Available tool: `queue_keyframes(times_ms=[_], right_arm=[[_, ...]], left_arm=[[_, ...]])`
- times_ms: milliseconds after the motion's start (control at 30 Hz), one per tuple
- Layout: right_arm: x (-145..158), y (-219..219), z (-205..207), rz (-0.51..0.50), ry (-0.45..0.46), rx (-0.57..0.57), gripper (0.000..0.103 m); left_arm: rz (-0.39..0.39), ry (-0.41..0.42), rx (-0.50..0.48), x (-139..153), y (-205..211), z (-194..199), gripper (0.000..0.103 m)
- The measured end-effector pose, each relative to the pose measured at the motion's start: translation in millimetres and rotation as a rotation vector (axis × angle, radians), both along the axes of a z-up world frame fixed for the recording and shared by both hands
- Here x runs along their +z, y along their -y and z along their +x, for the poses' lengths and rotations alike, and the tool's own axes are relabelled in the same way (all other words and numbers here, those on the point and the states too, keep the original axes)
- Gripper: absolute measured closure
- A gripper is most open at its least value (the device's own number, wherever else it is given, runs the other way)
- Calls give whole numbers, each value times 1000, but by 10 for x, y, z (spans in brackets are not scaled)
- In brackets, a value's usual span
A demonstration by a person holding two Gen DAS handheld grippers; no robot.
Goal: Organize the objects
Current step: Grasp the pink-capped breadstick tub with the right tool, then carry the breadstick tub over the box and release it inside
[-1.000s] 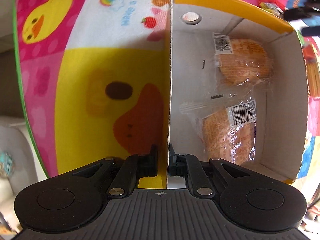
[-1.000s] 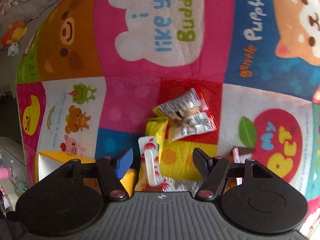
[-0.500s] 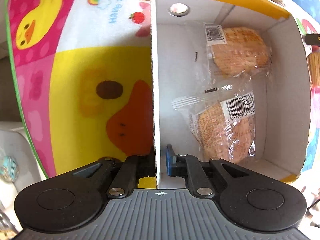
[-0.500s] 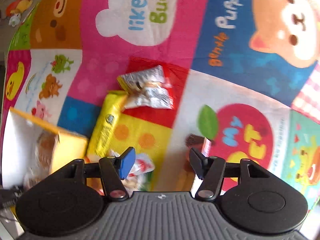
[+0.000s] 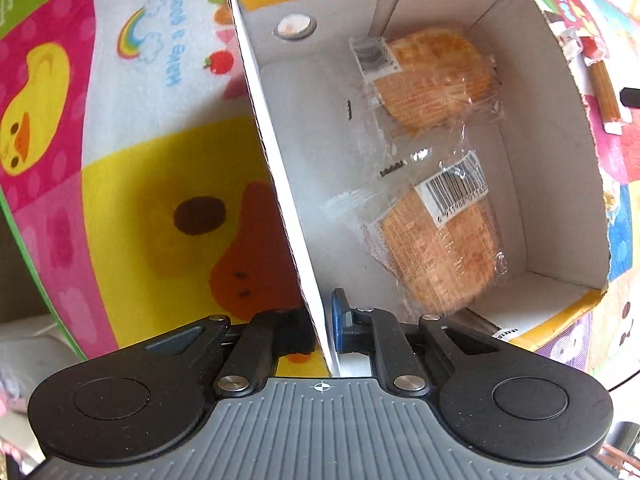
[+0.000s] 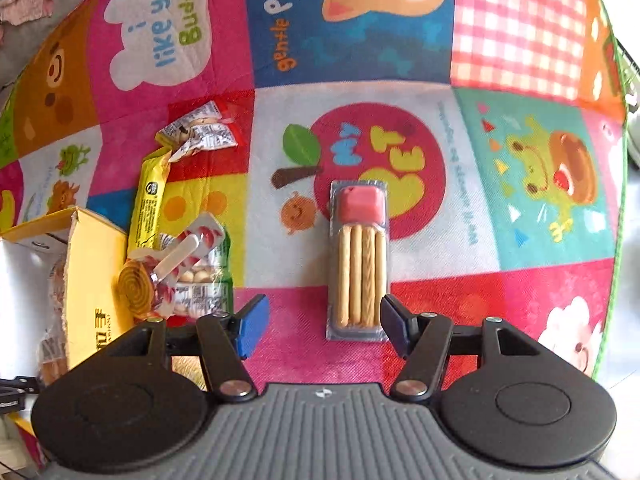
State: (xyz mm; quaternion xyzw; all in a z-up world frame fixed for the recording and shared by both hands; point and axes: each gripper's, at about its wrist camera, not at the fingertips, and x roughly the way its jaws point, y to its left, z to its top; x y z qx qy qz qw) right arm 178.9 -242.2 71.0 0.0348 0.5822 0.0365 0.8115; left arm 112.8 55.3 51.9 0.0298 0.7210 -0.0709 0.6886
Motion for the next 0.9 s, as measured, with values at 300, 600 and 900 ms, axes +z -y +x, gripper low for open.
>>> queue_keyframes(times_ms=[300, 600, 900], right_arm=[[-397, 2, 466, -60, -84, -115, 60], [-250, -252, -195, -14, -134, 3, 71], [341, -244, -1039, 138, -190, -54, 72]], left_arm=[[-50, 45, 23, 61, -129, 56, 93], [-68, 44, 40, 53, -301, -33, 93], [-88, 56, 57, -22, -354, -82, 92]])
